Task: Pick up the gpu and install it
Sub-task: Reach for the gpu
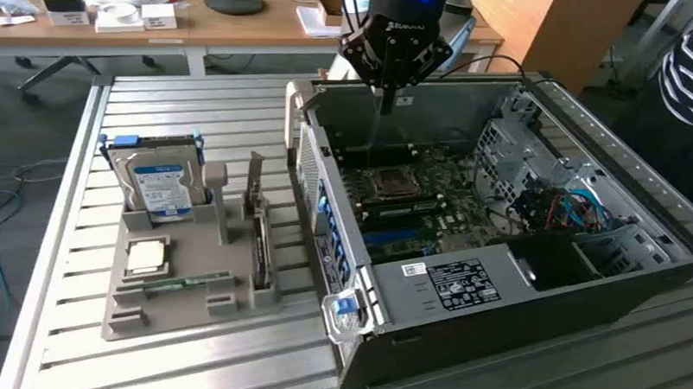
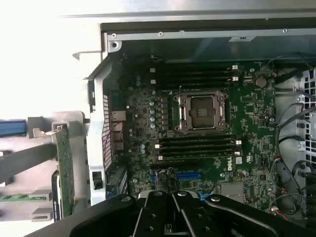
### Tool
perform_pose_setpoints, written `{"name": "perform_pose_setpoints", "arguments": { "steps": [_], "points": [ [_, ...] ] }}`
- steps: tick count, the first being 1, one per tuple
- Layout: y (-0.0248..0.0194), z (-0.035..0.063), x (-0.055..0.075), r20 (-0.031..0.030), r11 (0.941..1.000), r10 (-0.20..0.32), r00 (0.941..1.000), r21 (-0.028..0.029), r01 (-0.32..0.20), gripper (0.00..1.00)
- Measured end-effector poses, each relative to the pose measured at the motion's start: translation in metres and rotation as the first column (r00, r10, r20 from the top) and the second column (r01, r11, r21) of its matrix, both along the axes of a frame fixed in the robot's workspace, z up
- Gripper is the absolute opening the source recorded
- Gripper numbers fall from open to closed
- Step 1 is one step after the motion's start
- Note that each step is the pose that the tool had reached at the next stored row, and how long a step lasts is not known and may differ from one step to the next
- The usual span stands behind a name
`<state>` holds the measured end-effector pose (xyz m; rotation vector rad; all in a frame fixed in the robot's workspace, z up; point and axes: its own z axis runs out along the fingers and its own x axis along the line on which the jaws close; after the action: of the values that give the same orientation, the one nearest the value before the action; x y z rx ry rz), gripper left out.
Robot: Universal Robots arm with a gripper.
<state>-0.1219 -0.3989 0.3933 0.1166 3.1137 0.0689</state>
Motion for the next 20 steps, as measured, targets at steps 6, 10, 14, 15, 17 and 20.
{"name": "perform_pose_setpoints", "arguments": {
  "steps": [6,10,14,15,17,20],
  "points": [
    [0.0,0.0,0.0,0.0,1.0,0.0,1.0,0.0,0.0,0.11],
    [0.0,0.0,0.0,0.0,1.0,0.0,1.0,0.0,0.0,0.11],
    [0.0,0.0,-0.0023,0.0,1.0,0.0,1.0,0.0,0.0,0.11],
    [0.0,0.0,-0.0035,0.0,1.0,0.0,1.0,-0.0001,0.0,0.11],
    [0.0,-0.0001,-0.0055,0.0001,1.0,0.0,1.0,0.0,0.0,0.11],
    [0.0,0.0,-0.0078,0.0001,1.0,0.0,1.0,-0.0001,0.0,0.11]
  ]
}}
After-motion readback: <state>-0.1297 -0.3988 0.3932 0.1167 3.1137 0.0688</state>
